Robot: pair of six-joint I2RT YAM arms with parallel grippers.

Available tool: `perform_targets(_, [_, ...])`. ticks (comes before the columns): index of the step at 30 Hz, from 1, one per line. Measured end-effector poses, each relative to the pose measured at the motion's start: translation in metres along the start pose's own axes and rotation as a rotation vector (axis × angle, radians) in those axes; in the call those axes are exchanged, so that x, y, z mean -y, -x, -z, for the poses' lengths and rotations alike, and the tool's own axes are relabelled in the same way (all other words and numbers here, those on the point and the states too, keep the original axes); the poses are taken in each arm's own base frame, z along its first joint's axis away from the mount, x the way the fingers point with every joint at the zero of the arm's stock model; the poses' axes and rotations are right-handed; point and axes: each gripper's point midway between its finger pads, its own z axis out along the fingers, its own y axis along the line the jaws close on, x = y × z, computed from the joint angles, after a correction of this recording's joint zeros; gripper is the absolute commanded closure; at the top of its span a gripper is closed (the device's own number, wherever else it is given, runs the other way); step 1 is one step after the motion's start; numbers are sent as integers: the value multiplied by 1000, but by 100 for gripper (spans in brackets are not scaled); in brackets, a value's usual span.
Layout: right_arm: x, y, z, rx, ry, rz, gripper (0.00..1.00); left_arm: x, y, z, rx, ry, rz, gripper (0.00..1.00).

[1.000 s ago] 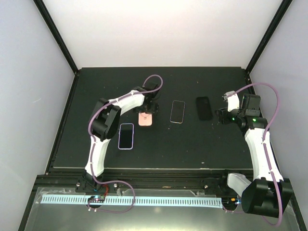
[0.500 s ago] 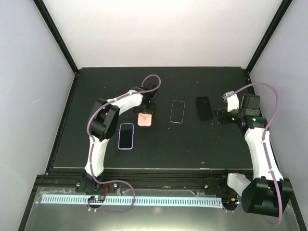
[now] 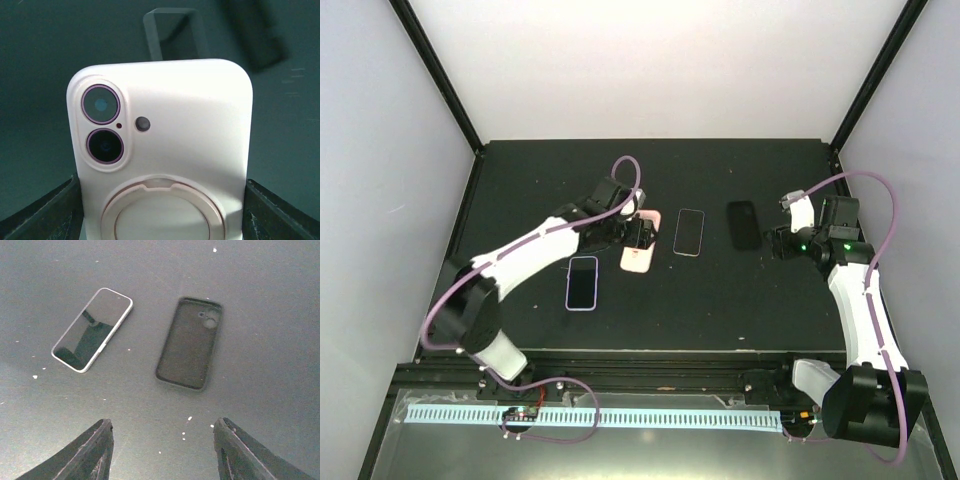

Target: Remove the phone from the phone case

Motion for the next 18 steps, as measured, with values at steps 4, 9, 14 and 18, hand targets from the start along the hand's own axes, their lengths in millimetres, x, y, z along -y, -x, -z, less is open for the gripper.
perform_targets(4, [-27,4,6,36,148,32,35,58,6,53,150,-256,-94,56])
perform_targets(9, [-90,25,49,185,458,75,0,88,-15,107,268,-467,-176,59])
perform_targets(14, [-137,50,111,368,694,132,0,102,-14,155,410,-582,-222,61])
perform_targets(18, [-157,69,136,439,816,124,0,115,4,184,494,-625,-258,67])
